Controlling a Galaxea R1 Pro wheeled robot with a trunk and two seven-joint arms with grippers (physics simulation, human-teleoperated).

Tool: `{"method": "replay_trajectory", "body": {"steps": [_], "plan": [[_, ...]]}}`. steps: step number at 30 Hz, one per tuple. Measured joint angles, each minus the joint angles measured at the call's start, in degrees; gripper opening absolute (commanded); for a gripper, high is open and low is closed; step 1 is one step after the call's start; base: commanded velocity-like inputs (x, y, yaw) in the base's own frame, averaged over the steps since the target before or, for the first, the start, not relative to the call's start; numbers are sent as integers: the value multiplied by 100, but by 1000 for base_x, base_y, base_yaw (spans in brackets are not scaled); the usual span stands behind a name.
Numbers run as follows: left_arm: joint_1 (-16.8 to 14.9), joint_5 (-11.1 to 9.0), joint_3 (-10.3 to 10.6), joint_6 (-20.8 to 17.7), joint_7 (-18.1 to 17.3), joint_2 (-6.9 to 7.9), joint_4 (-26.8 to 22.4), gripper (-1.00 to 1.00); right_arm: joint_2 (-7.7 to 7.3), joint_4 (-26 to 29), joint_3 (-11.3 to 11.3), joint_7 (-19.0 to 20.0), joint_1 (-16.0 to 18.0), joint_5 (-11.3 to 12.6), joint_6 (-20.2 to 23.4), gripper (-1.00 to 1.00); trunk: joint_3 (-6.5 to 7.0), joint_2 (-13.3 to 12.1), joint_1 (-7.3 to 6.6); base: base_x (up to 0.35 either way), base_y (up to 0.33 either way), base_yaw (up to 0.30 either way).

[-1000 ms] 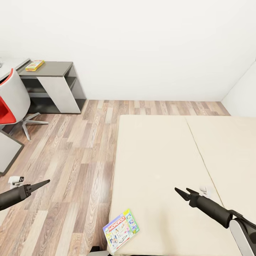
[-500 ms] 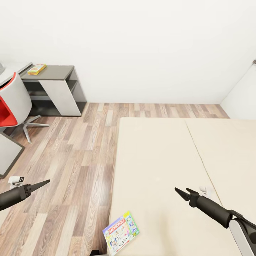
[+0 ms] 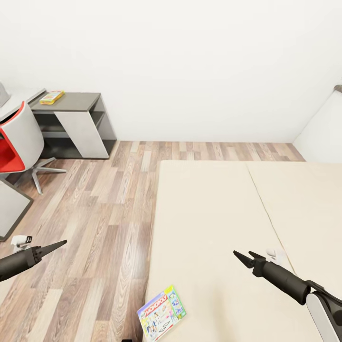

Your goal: Put all the toys in the child's room - the three board games (two on the bed and one on the table), the two jigsaw puzzles on the table, and the tennis ball on the table - inside the toy box on the table in the child's room.

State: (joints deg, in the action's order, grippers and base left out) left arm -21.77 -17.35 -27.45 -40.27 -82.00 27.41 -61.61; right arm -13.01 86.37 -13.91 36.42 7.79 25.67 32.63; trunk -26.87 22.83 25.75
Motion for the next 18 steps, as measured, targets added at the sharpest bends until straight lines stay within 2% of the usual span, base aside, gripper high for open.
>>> {"method": "replay_trajectory", "body": {"steps": [18], "plan": [[0,0,4,0,0,0,0,100,1,0,0,0,0,0,-2,100,168,0,0,0,0,0]]}}
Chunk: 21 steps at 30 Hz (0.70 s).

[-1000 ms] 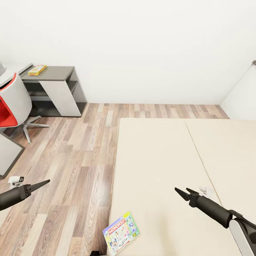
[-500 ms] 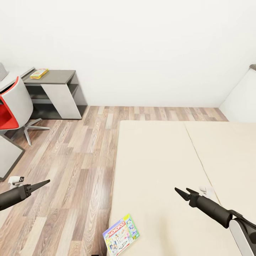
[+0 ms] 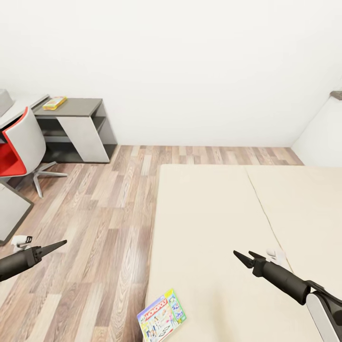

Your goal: Put all the toys in the child's room - the three board games (two on the bed and one on the table), the two jigsaw puzzles on the table, and the tennis ball on the table - inside the toy box on the table in the child's room.

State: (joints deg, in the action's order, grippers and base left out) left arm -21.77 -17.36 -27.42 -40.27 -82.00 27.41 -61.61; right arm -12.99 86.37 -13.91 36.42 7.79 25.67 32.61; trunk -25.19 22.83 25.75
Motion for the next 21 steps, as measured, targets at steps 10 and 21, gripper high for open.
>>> {"method": "replay_trajectory", "body": {"steps": [10,21], "plan": [[0,0,0,0,0,0,-8,100,2,0,0,0,0,2,0,100,93,0,0,0,0,0],[0,0,-4,0,0,0,-9,100,4,0,1,0,0,0,0,100,196,0,0,0,0,0]]}}
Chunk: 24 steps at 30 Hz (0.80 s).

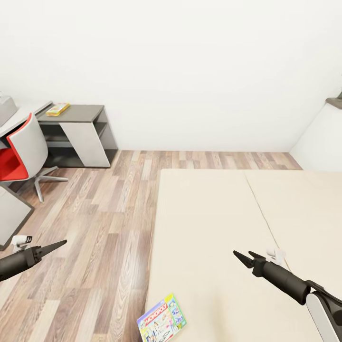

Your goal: Put all the toys in the child's room - the three board games (two on the bed and one on the table), the two jigsaw puzzles on the table, and the tennis ball on the table - inside the toy box on the table in the child's room.

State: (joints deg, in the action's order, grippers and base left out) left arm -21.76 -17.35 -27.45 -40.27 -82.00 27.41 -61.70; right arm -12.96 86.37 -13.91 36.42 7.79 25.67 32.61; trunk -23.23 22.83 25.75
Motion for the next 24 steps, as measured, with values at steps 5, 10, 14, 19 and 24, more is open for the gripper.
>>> {"method": "replay_trajectory", "body": {"steps": [5,10,14,19,24], "plan": [[0,0,1,0,0,0,0,100,1,0,0,0,0,2,-7,100,47,0,0,0,0,0],[0,0,-1,0,0,0,0,100,0,0,-1,0,0,6,-8,100,93,0,0,0,0,0],[0,0,0,0,-2,0,0,100,3,0,-1,0,0,1,-9,100,131,0,0,0,0,0],[0,0,3,3,-3,0,0,100,1,0,-1,0,0,3,-9,100,177,0,0,0,0,0],[0,0,2,1,-1,0,0,100,2,0,0,0,0,1,-9,100,224,0,0,0,0,0]]}}
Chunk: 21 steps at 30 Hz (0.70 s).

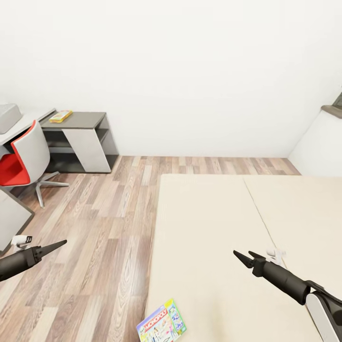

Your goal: Put all the toys in the child's room - the three board games (two on the bed and one on the table), the two jigsaw puzzles on the table, and the tennis ball on the table - inside the toy box on the table in the child's room.

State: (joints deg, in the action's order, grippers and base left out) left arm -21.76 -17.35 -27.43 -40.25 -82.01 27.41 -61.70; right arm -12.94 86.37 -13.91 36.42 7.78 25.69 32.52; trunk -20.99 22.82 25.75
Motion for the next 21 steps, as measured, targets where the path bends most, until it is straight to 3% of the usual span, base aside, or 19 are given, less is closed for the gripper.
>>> {"method": "replay_trajectory", "body": {"steps": [21], "plan": [[0,0,-1,1,1,0,0,100,2,-6,8,-2,0,-6,0,100,196,0,0,0,0,0]]}}
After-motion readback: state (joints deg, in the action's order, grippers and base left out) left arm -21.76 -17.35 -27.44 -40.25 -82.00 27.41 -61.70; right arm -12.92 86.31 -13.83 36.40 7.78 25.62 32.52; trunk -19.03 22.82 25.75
